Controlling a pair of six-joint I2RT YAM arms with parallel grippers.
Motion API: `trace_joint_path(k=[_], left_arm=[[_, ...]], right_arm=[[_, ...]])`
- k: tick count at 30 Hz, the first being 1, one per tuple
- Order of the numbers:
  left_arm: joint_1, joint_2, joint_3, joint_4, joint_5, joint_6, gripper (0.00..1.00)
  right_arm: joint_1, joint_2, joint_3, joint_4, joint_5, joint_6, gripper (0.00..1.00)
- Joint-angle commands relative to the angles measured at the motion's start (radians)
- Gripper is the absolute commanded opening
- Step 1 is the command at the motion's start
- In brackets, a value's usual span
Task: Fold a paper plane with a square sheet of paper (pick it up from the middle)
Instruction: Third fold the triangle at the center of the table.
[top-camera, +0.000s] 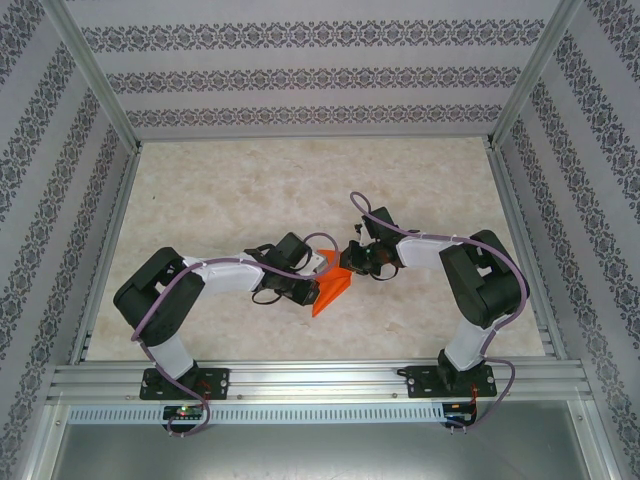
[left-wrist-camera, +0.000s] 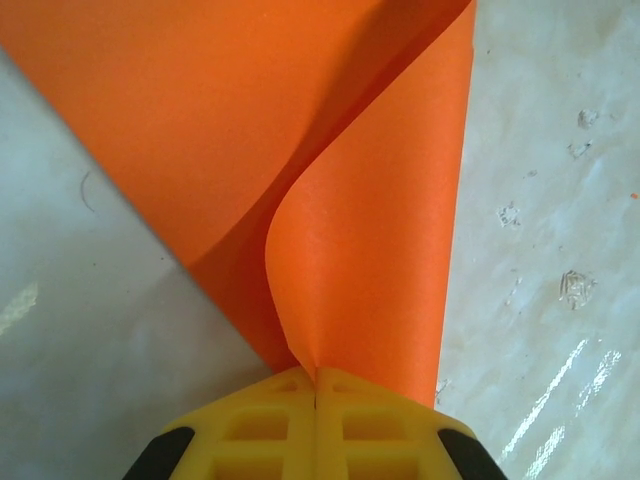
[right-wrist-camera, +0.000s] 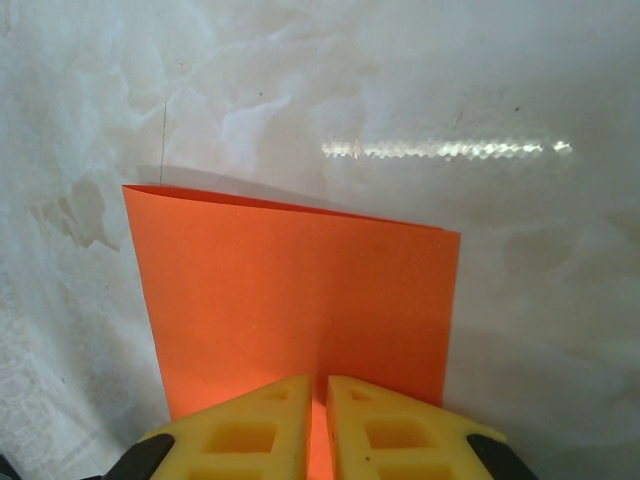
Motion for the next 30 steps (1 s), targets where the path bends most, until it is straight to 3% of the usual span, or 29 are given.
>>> trace_joint_path(k=[1, 30], left_arm=[[0.015, 0.035, -0.015, 0.04, 0.024, -0.002, 0.07], [0.015, -0.02, 0.009, 0.055, 0.046, 0.03, 0.1]], right_arm=[[0.011, 0.021, -0.013, 0.0, 0.045, 0.009, 0.15], [0.01, 0.036, -0.019, -0.003, 0.061, 0.008, 0.14]])
